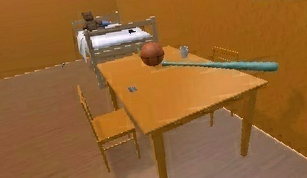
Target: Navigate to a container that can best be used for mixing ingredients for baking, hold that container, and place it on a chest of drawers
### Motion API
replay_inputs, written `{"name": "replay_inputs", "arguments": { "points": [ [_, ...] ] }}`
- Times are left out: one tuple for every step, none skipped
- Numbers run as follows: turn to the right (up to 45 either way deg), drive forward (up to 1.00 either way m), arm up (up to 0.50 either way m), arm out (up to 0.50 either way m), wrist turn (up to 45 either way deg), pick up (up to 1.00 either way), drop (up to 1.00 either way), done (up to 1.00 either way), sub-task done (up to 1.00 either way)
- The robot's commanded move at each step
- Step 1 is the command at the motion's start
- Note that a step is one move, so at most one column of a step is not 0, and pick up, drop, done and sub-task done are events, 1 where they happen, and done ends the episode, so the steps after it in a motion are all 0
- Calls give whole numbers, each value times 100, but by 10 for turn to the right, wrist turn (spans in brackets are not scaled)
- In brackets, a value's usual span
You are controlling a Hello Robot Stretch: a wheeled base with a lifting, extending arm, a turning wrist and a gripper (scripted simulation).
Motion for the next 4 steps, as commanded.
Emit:
{"name": "replay_inputs", "arguments": {
  "points": [
    [0, 0, -32, 0, 0, 0, 0, 0, 0],
    [0, 0, 0, 0, 0, 0, 100, 0, 0],
    [0, 0, 8, 0, 0, 0, 0, 0, 0],
    [0, 0, 0, -8, 0, 0, 0, 0, 0]
  ]
}}
